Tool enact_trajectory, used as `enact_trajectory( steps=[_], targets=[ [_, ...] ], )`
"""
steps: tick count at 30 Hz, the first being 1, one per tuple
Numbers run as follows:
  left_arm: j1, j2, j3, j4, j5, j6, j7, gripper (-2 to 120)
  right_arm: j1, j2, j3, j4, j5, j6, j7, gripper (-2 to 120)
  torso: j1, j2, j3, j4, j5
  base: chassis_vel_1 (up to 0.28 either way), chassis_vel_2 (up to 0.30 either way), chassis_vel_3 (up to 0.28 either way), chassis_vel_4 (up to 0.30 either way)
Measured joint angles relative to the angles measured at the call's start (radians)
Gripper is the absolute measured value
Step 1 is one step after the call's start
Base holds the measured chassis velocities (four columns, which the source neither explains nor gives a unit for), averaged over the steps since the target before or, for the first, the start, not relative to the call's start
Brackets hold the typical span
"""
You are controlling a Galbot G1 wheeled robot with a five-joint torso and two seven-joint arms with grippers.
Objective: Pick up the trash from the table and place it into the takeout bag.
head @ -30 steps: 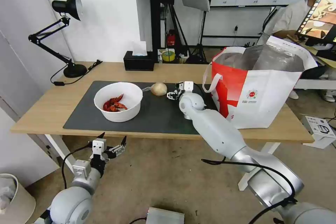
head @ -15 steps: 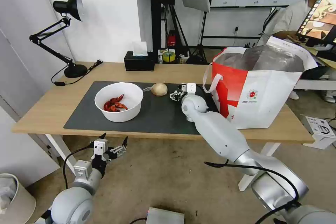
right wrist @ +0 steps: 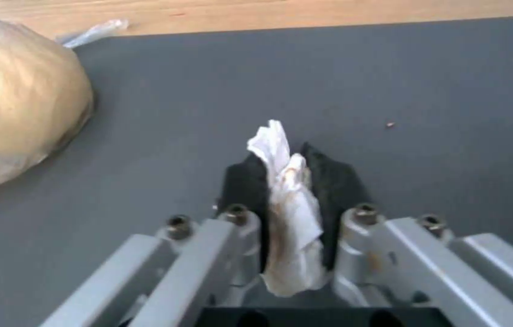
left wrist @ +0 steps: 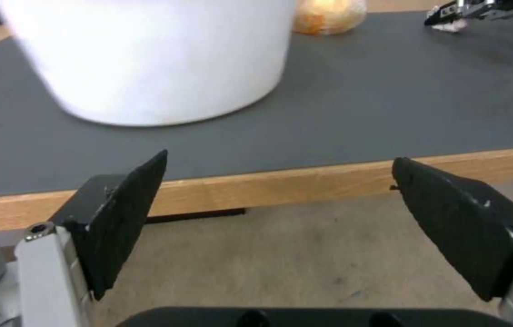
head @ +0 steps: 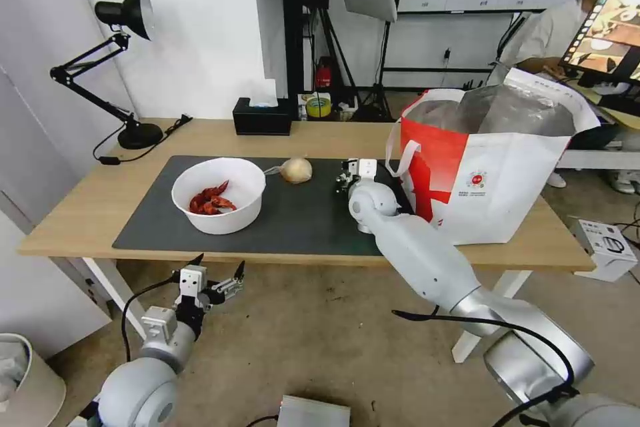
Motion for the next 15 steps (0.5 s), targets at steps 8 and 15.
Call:
enact_trajectory(
  steps=[8, 15],
  targets=[
    [0.006, -0.015, 0.007, -0.003, 0.013, 0.0, -0.003, 100, -0.022, -0.051, -0.004, 0.091, 0.002, 0.028, -0.034, 0, 0.0, 0.0, 0.0, 0.0003, 0.0003, 0.0, 0.0, 0.0, 0.0],
    [0.02, -0.02, -0.002, -0.014, 0.019, 0.0, -0.007, 100, -0.063, -0.14, 0.006, 0.201, -0.004, 0.085, -0.13, 0, 0.0, 0.0, 0.0, -0.0001, 0.0003, 0.0, 0.0, 0.0, 0.0]
  ],
)
